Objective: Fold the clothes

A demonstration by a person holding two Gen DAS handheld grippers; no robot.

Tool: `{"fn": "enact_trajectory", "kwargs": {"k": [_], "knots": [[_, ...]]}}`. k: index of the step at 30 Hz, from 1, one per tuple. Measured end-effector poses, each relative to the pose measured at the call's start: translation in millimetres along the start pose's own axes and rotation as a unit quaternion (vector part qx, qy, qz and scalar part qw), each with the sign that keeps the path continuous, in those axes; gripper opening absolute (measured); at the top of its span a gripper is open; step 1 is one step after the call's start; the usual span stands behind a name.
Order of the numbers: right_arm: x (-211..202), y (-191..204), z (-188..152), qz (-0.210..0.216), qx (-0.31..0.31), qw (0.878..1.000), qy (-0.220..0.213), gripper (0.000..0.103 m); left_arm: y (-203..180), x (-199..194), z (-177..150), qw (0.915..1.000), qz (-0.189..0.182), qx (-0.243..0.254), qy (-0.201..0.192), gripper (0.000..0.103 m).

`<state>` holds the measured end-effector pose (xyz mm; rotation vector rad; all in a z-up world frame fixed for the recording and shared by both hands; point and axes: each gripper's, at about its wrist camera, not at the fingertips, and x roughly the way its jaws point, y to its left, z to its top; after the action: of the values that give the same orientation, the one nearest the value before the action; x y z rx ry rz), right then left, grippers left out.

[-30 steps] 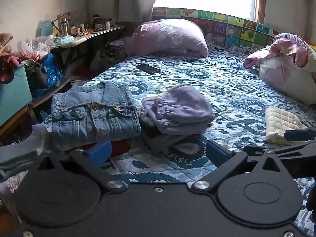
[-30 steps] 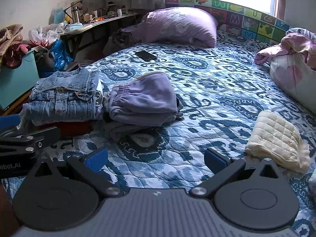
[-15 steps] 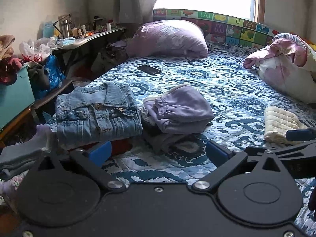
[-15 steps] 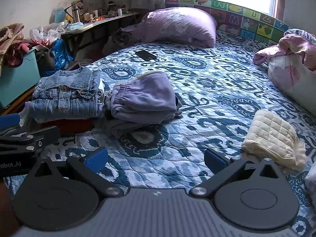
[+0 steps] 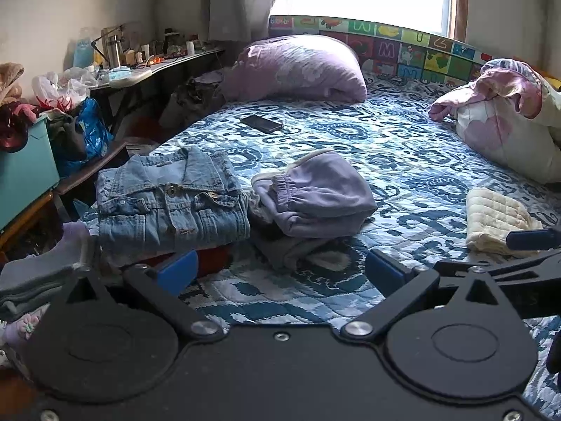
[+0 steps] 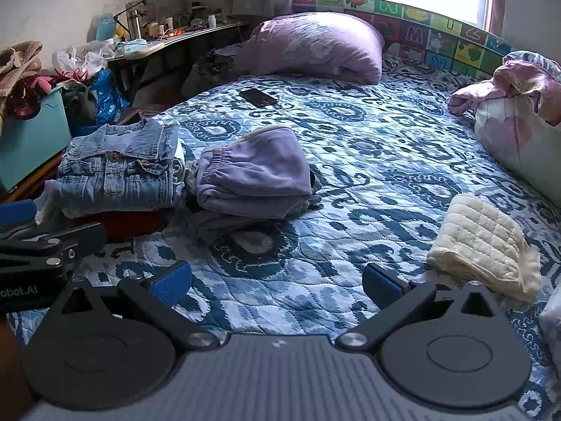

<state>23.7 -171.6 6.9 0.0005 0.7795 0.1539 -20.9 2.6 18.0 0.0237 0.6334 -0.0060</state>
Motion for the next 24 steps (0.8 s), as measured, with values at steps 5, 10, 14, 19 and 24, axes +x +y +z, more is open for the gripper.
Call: {"fn": "enact_trajectory", "kwargs": {"k": [5,10,14,19,24], "knots": [[0.1,0.6,0.2,0.001,0.001,1.0,0.0,0.103,0.2,-0.9,1.3,1.0,-0.002,0.0,-0.002,0.103],[0.3,0.3,0.8,0.001,0.001,1.0,0.0,0.103,0.8,0.5,2.2,1.0,-0.002,0.001,-0.003,0.103],[0.9,-0.1,0.4,0.001,0.002,1.0,0.0,0.103,1.9,2.4,1.9,1.0,-0.004,-0.002,-0.001,0.103],[1.5,-1.0,1.4,0.0,0.0,1.0,-0.001,0.103,1.0,5.5,2.2,1.0,-0.003,-0.003,-0.003,0.103],[7.8,-4.3,2.5,0.003,0.002,1.0,0.002,0.103,0.7,14.7,1.4,0.9999,-0.01,-0.001,-0.003,0.103]]}}
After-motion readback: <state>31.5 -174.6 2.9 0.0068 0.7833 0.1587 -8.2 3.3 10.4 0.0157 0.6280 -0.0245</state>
